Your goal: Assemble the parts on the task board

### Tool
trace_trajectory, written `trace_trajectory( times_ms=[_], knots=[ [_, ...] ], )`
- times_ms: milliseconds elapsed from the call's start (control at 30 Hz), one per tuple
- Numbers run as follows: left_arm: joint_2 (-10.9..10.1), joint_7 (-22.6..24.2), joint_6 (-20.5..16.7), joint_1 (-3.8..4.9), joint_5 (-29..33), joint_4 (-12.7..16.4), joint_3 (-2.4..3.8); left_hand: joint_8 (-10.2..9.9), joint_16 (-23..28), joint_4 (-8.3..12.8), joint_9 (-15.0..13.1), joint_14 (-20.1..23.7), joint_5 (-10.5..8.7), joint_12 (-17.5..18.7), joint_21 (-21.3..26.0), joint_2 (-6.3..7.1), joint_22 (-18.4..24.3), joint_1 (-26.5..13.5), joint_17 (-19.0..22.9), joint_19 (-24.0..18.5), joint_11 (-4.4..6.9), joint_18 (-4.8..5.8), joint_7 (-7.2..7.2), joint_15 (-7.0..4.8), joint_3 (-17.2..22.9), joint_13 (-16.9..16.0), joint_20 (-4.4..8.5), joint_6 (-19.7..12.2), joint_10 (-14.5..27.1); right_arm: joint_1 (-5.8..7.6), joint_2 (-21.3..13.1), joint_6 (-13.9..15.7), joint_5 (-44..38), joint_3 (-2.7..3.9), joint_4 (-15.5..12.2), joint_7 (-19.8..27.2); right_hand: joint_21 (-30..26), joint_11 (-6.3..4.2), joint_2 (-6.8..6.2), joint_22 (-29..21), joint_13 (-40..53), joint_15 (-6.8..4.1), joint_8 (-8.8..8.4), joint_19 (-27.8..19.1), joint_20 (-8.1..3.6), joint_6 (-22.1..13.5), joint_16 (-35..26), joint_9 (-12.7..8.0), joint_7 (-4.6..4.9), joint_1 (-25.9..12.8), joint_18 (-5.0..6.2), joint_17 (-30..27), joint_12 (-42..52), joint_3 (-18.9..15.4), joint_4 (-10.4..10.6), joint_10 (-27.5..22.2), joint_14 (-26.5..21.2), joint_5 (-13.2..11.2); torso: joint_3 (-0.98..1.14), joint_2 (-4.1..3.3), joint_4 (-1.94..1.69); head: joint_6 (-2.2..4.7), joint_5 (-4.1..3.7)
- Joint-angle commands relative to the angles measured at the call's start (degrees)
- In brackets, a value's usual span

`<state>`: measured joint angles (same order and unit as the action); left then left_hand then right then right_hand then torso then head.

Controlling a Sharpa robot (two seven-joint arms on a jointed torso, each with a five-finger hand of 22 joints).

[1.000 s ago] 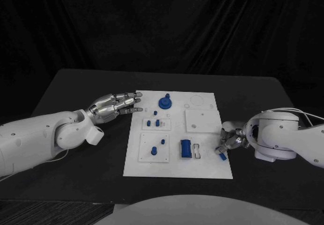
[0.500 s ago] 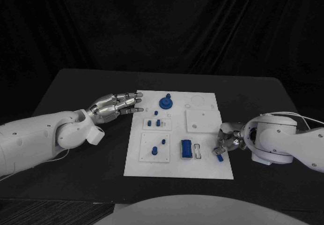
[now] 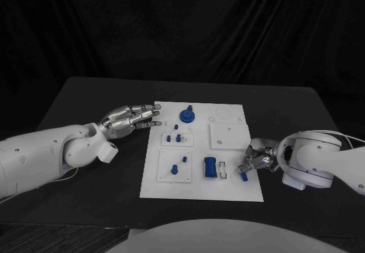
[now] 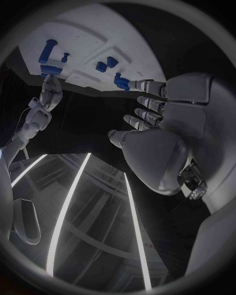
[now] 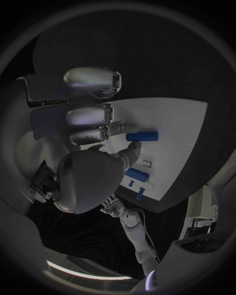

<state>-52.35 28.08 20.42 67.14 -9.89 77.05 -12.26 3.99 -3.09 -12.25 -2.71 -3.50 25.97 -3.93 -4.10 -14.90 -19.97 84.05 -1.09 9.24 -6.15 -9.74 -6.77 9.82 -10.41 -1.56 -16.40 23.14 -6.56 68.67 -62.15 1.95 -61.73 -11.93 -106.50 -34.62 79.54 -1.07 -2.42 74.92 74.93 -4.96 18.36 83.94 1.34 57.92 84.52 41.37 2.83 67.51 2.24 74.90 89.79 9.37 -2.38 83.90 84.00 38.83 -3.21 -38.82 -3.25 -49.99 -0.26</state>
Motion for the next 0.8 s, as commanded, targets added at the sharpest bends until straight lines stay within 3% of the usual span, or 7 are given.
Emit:
trace_trajectory(
  times_ms=[33,400,800],
  knots=[
    [0.1,0.5,0.8,-0.07,0.3,0.1,0.05,0.1,-0.2,-0.1,0.0,0.0,0.01,-0.3,-0.3,-0.45,0.1,-0.2,-0.1,0.3,-0.1,-0.5,-0.15,0.07,0.3,-0.1,-0.02,-0.3,-0.1,0.0,-0.2,3.0,7.4,0.0,-0.5,0.8,0.4,-0.49,0.16,11.8,15.1,-0.25,0.02,2.2,-0.2,-0.5,-0.1,-0.2,-0.02,-0.6,0.22,0.2,0.2,7.9,-7.4,6.1,3.6,0.1,0.03,-0.03,0.01,-0.01,-0.06],
    [0.1,0.4,0.7,-0.08,0.3,0.1,0.05,0.1,-0.2,-0.1,0.0,0.0,0.0,-0.4,-0.3,-0.47,0.1,-0.2,-0.1,0.3,-0.15,-0.5,-0.16,0.06,0.3,-0.1,-0.02,-0.3,-0.2,0.15,0.4,4.4,15.2,0.01,-0.6,2.0,0.4,-0.48,0.27,11.9,15.1,-0.25,-0.12,2.2,-0.22,-0.8,-0.1,-0.4,0.0,-0.9,0.2,0.0,0.2,8.1,-7.3,6.1,3.5,0.1,-0.05,-0.04,-0.04,-0.01,-0.02],
    [0.2,0.3,0.7,-0.08,0.3,0.0,0.05,0.1,-0.2,-0.2,0.0,0.0,-0.02,-0.4,-0.3,-0.5,0.1,-0.2,-0.1,0.3,-0.23,-0.5,-0.16,0.01,0.3,-0.1,-0.01,-0.3,-0.3,0.55,0.9,6.2,16.6,0.01,-0.6,3.3,0.3,-0.47,0.34,11.8,15.1,-0.25,-0.16,2.2,-0.22,-0.9,-0.2,-0.5,0.01,-1.1,0.23,-0.2,0.2,8.2,-7.2,6.1,3.5,0.2,-0.02,-0.05,-0.03,-0.01,-0.04]
  ],
)
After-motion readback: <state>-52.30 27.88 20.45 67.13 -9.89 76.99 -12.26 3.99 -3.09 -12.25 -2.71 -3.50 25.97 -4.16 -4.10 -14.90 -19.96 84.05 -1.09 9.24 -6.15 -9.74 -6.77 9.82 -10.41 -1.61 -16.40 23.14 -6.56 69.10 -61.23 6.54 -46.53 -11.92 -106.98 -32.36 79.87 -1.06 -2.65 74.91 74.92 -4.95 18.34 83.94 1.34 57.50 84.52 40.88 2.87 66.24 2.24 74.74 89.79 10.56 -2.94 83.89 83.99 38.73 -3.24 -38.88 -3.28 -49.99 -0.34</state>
